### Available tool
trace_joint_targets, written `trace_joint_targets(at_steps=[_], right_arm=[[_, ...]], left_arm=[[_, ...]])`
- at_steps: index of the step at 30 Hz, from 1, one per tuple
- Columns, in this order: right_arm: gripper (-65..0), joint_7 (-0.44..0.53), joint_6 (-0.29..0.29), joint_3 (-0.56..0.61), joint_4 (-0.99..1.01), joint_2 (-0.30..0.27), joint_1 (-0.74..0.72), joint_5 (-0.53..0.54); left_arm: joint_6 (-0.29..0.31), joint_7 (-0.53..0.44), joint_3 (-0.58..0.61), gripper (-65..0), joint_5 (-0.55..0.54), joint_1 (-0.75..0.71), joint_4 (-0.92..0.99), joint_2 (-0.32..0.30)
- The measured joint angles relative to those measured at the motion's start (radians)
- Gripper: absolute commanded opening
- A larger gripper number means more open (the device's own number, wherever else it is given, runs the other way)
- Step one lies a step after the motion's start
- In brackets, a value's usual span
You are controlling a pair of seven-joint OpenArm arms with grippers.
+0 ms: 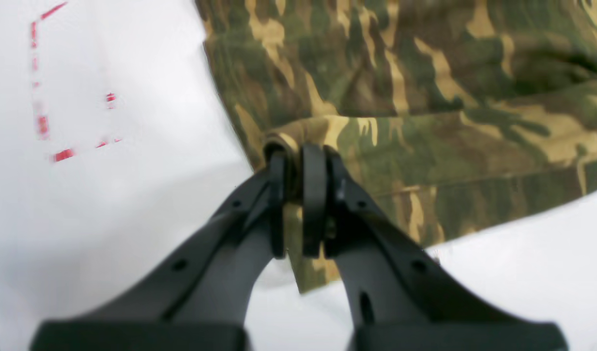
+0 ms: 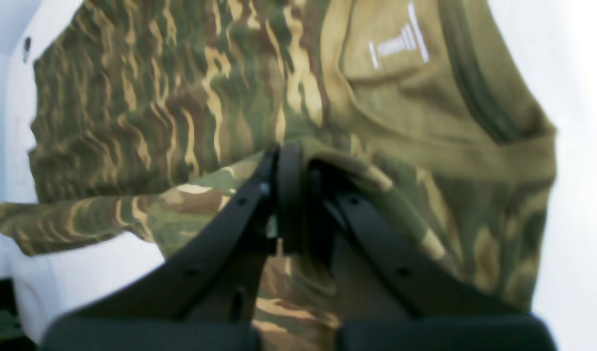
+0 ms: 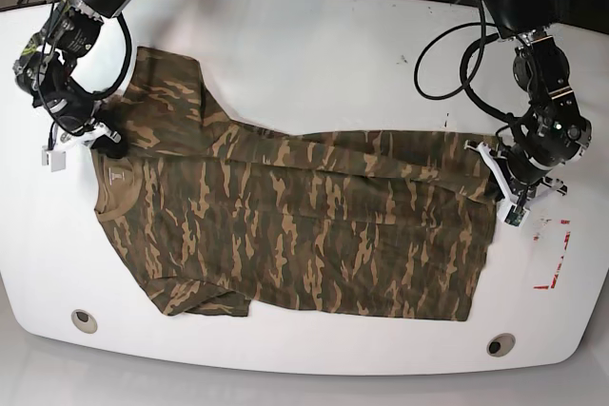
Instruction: Layout the t-shirt on the table in an organized manner, then fold the t-shirt properly
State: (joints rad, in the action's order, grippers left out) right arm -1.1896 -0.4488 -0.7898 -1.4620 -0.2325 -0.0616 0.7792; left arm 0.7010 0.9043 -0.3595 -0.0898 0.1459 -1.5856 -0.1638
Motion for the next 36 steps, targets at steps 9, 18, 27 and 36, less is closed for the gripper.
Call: trace_joint_targets(at_steps=[9, 18, 27, 36], right_arm=[[-65.0, 0.001, 0.001, 0.002, 0.146, -0.023, -0.085, -0.008], [-65.0, 0.004, 0.001, 0.057, 0.248, -0.057, -0.155, -0.008], [-65.0, 0.095, 0.002, 0.151, 0.266, -0.085, -0.173, -0.008], [-65.0, 0.142, 0.004, 0.206, 0.266, -0.125, -0.172, -0.008]], left_arm=[[-0.001, -0.003, 0.000, -62.1, 0.004, 0.106, 0.181, 0.001], [-0.006, -0.070, 0.042, -62.1, 0.016, 0.160, 0.301, -0.010], [-0.003, -0.241, 0.147, -62.1, 0.084, 0.159, 0.350, -0.017], [0.000, -0.288, 0.150, -62.1, 0.090, 0.208, 0.378, -0.051]])
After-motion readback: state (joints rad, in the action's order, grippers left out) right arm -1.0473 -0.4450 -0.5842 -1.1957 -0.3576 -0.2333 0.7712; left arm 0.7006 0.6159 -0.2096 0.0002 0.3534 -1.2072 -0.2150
